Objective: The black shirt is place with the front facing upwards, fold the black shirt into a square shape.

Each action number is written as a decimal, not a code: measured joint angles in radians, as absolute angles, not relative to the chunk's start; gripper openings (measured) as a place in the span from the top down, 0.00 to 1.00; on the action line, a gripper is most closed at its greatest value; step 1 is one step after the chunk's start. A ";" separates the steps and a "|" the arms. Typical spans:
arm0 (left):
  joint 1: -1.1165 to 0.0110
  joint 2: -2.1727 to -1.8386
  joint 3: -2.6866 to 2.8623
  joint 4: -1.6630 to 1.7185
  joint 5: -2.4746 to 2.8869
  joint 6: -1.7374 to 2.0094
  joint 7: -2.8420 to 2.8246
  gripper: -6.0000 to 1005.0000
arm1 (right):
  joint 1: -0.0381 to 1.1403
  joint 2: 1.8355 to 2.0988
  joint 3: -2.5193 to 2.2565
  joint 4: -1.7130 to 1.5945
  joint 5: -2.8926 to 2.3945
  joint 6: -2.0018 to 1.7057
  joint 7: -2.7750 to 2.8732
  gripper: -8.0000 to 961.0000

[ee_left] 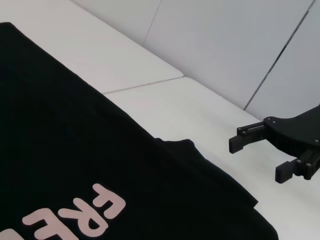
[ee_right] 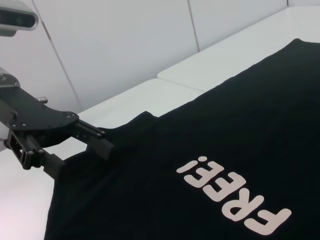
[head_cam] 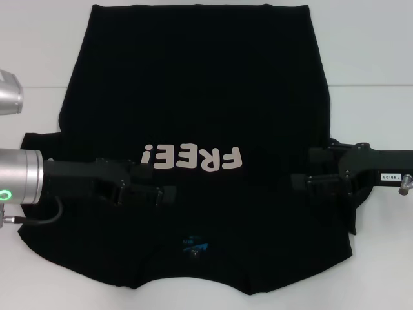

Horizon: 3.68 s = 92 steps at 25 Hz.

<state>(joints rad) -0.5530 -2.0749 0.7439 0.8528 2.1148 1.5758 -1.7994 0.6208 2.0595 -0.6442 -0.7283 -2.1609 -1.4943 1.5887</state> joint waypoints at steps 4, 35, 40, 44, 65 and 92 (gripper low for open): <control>-0.553 -2.075 0.741 0.853 2.115 1.575 -1.799 0.06 | 0.622 2.059 -0.644 -0.728 -2.160 -1.494 1.589 0.02; -0.494 -1.971 0.244 0.760 2.228 1.575 -2.387 0.06 | 0.777 1.908 -0.619 -0.722 -2.105 -1.283 2.392 0.02; -0.476 -1.971 0.193 0.748 2.250 1.567 -2.390 0.08 | 0.773 1.904 -0.618 -0.722 -2.103 -1.280 2.409 0.02; -0.464 -1.971 0.154 0.749 2.255 1.552 -2.395 0.13 | 0.770 1.902 -0.618 -0.723 -2.103 -1.280 2.411 0.02; -0.465 -1.973 0.154 0.695 2.330 1.365 -2.387 0.78 | 0.767 1.902 -0.621 -0.715 -2.109 -1.303 2.427 0.02; -0.475 -1.971 0.191 0.619 2.334 1.154 -2.410 0.71 | 0.767 1.902 -0.618 -0.715 -2.103 -1.298 2.429 0.02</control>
<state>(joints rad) -0.4748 -1.9712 0.1906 0.6186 2.3342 1.1536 -2.4098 0.7669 1.9022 -0.6181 -0.7148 -2.1032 -1.2977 2.4291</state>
